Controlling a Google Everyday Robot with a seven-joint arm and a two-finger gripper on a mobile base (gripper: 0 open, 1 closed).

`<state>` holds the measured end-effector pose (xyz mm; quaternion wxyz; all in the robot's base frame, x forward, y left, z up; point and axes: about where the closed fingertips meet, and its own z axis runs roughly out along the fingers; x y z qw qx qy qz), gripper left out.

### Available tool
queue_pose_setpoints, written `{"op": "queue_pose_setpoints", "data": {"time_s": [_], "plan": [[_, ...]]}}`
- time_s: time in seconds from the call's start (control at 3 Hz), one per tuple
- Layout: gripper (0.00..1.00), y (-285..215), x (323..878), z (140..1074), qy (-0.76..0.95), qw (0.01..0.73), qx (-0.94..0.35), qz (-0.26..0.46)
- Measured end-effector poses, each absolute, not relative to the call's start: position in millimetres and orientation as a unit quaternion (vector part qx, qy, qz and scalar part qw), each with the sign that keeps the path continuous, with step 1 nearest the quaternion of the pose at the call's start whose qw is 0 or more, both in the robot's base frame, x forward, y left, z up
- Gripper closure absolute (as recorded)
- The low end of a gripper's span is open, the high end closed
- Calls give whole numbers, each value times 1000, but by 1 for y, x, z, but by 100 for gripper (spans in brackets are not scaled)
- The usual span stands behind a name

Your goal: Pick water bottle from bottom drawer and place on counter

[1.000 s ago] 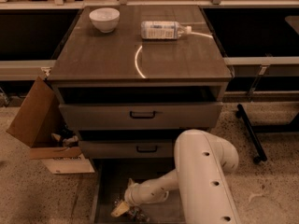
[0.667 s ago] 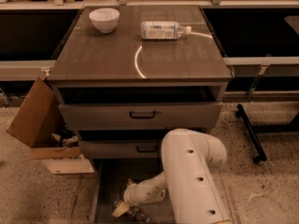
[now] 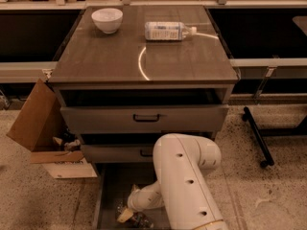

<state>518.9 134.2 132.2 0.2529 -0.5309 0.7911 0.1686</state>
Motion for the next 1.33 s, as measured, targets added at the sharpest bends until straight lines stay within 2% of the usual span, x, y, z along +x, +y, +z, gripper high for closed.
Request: {"op": "queue_pose_setpoints", "data": {"time_s": [0.33,0.67,1.0,1.33], "plan": [[16,134,518,121,792,248,-532,166],[40,134,516,116,792,246,-534,164],[70,132,512,118,789,246,-538,166],[93,132,508,122,784,247,-543,169]]}}
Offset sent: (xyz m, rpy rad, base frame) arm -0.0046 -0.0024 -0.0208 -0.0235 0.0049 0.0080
